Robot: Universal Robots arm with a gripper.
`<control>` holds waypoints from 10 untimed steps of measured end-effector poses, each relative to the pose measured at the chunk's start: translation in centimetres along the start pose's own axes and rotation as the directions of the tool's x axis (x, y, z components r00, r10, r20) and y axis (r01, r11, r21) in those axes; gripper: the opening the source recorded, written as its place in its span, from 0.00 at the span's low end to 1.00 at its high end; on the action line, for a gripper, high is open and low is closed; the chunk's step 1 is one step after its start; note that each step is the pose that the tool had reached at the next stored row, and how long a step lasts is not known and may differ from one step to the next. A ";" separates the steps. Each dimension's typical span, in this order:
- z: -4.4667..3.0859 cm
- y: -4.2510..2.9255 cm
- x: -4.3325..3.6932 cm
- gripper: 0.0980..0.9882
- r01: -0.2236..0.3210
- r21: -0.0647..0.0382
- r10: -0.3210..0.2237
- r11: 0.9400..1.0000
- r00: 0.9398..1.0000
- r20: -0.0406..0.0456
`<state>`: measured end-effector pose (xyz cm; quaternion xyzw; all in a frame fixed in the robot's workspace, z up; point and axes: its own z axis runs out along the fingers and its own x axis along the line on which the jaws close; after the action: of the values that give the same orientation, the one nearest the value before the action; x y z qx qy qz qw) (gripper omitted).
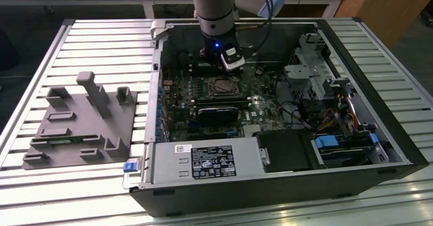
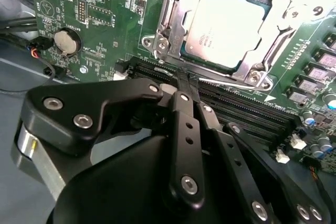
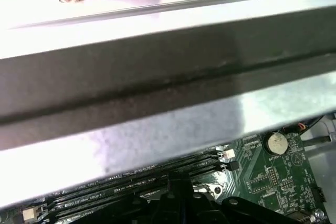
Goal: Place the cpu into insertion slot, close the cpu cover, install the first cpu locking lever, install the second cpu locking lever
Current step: 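Install the first cpu locking lever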
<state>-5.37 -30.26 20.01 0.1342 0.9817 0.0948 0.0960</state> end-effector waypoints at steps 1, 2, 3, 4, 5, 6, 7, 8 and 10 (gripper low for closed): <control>0.00 0.04 0.01 0.01 -0.001 0.000 0.001 1.000 1.000 0.000; 0.01 0.08 0.03 0.01 -0.002 0.001 0.002 1.000 1.000 0.000; 0.03 0.13 0.04 0.01 -0.002 0.000 0.002 1.000 1.000 0.000; 0.03 0.17 0.05 0.01 -0.002 0.001 0.002 1.000 1.000 0.001; 0.04 0.20 0.06 0.01 -0.003 0.001 0.003 1.000 1.000 0.001; 0.05 0.22 0.07 0.01 -0.003 0.001 0.003 1.000 1.000 0.001; 0.06 0.22 0.07 0.01 -0.003 0.001 0.003 1.000 1.000 0.001; 0.09 0.21 0.07 0.01 -0.004 0.001 0.004 1.000 1.000 0.001; 0.20 0.19 0.09 0.01 -0.005 0.001 0.005 1.000 1.000 0.002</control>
<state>-5.37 -30.02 19.84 0.1368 0.9813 0.0945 0.0966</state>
